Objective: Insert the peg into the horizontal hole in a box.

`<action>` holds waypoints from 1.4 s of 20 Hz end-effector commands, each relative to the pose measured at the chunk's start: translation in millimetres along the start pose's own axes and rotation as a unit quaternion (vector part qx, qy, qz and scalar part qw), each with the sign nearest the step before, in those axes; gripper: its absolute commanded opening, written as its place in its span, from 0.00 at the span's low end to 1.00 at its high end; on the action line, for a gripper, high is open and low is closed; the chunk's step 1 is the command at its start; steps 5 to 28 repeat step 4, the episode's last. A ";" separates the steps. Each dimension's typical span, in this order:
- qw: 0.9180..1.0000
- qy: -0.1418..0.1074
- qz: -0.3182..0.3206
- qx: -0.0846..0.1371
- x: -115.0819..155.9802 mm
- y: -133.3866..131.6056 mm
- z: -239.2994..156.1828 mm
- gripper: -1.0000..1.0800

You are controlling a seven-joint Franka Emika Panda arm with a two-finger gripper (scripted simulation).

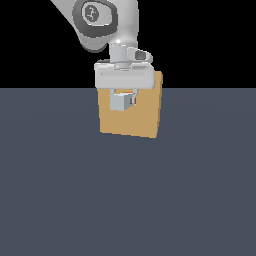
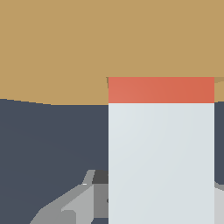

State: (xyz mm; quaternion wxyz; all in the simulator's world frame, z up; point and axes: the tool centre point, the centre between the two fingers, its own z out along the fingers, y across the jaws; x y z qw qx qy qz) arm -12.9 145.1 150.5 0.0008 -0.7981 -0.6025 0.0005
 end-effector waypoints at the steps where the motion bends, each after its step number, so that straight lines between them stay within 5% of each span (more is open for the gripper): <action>1: 1.000 0.001 0.001 -0.002 7.5 2.4 -2.7 0.00; 28: 1.000 0.001 0.001 -0.003 10.1 2.6 -2.9 0.00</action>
